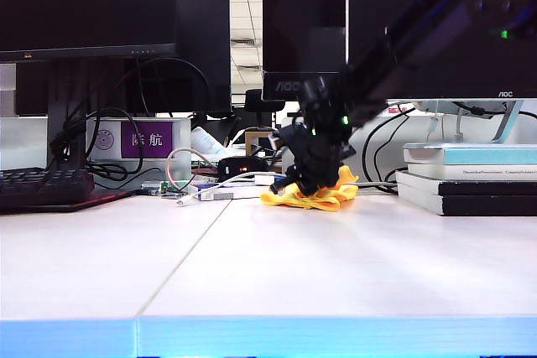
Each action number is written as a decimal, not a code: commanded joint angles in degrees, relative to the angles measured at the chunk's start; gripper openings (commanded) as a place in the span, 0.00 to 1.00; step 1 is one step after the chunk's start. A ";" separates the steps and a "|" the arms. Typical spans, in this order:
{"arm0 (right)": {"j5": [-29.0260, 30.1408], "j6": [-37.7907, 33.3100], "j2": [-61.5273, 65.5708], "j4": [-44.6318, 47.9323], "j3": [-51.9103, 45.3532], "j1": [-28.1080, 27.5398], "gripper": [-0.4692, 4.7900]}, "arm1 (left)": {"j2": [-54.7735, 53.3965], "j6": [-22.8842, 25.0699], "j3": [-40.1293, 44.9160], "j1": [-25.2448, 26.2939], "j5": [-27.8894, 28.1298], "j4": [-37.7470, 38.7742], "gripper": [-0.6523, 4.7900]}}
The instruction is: Wipe the table from back to front using the rag.
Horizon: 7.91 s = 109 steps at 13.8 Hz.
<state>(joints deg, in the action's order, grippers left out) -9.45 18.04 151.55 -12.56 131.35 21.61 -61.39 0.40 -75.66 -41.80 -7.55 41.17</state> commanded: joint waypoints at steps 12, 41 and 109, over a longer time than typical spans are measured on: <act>7.21 0.17 -14.14 -11.21 0.81 1.81 0.18 | 0.15 0.22 -0.31 0.00 -0.20 -1.38 0.11; 24.85 -10.43 -38.01 -46.66 24.79 4.15 0.08 | 22.82 1.05 -0.57 0.00 12.28 3.87 0.11; 9.55 -18.23 -140.85 6.75 -131.16 -19.26 0.08 | 61.31 -8.37 73.02 42.58 17.38 -31.52 0.11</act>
<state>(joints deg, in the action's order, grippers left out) 0.14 -0.03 10.76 -6.55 0.51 2.37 -0.23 -7.77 -3.16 0.56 9.89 12.75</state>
